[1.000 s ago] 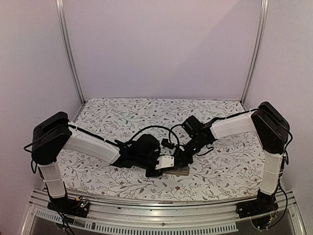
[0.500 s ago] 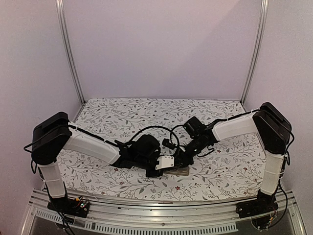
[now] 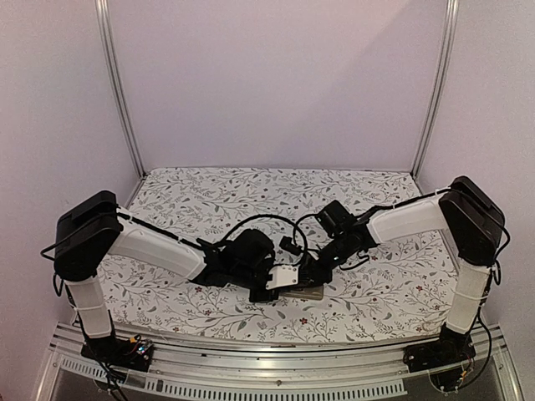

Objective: Load the batteries into the remote control
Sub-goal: Place the battery in the battery compartment.

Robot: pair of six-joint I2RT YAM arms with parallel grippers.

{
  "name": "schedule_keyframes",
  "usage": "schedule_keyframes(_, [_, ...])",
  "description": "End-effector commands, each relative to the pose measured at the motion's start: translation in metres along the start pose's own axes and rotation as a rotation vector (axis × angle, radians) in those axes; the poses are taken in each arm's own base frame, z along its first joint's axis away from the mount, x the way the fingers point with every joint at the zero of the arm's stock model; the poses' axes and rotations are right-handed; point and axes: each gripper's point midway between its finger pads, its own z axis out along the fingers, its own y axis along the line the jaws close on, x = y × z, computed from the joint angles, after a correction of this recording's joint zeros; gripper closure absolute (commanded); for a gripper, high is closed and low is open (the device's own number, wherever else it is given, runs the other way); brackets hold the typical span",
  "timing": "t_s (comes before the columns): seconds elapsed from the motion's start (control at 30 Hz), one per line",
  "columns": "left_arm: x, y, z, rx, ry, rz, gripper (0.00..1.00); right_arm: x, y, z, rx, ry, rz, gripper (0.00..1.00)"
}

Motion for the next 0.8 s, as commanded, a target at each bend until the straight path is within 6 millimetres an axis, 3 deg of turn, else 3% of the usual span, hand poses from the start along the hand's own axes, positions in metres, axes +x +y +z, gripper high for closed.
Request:
schedule_keyframes(0.0, [0.084, -0.035, 0.012, 0.112, 0.270, -0.015, 1.00, 0.025, -0.005, 0.003, 0.066, 0.077, 0.074, 0.72])
schedule_keyframes(0.2, [0.083, -0.033, 0.011, 0.111, 0.279, -0.026, 1.00, 0.040, -0.008, 0.010, 0.087, 0.122, 0.117, 0.76])
schedule_keyframes(0.53, [0.084, -0.031, 0.013, 0.103, 0.294, -0.046, 1.00, 0.031, -0.008, 0.007, 0.118, 0.090, 0.178, 0.78])
schedule_keyframes(0.77, [0.095, -0.041, 0.016, 0.135, 0.343, -0.052, 1.00, -0.014, -0.006, -0.024, 0.181, -0.052, 0.276, 0.76])
